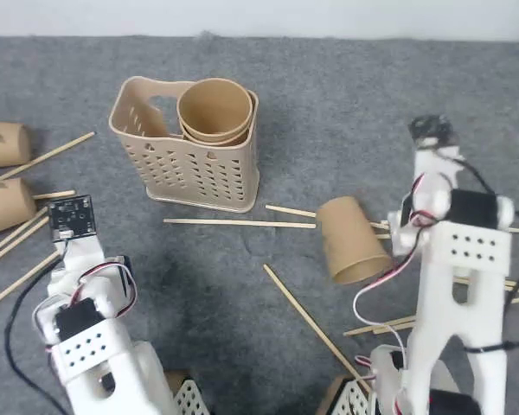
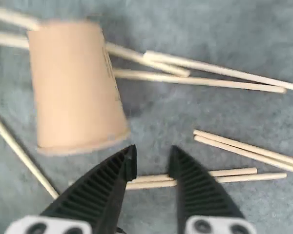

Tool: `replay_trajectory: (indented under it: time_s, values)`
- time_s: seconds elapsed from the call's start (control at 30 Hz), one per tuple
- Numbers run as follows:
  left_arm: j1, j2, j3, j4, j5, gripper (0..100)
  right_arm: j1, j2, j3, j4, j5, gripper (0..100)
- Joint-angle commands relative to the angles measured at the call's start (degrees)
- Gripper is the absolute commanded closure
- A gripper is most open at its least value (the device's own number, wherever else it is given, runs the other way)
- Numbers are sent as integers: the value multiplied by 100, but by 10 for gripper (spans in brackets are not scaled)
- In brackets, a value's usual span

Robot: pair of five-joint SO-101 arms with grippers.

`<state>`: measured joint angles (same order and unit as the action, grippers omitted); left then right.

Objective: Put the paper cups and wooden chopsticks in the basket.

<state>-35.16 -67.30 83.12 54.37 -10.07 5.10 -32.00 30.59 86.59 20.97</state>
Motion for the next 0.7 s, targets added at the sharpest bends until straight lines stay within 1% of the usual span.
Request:
replay_trajectory:
  time_s: [0.0, 0.13, 0.2, 0.3, 0.37, 0.5, 0.67]
  values:
    - [0, -97, -22, -114, -70, 813, -57, -611, 730, -321, 1477, 827]
    - [0, -97, -22, -114, -70, 813, -101, -1552, 1978, -673, 3297, 824]
    - [0, -97, -22, -114, -70, 813, -136, -2149, 2629, -875, 3798, 802]
    - [0, -97, -22, -123, -70, 813, -418, -3108, 3534, -1156, 3956, 720]
    - [0, -97, -22, -123, -70, 813, -778, -3829, 4079, -1209, 3956, 681]
    - [0, -97, -22, -123, -70, 813, -1473, -5279, 4932, -1314, 3903, 677]
    - [0, -97, -13, -123, -70, 813, -1543, -6686, 5776, -1780, 3604, 677]
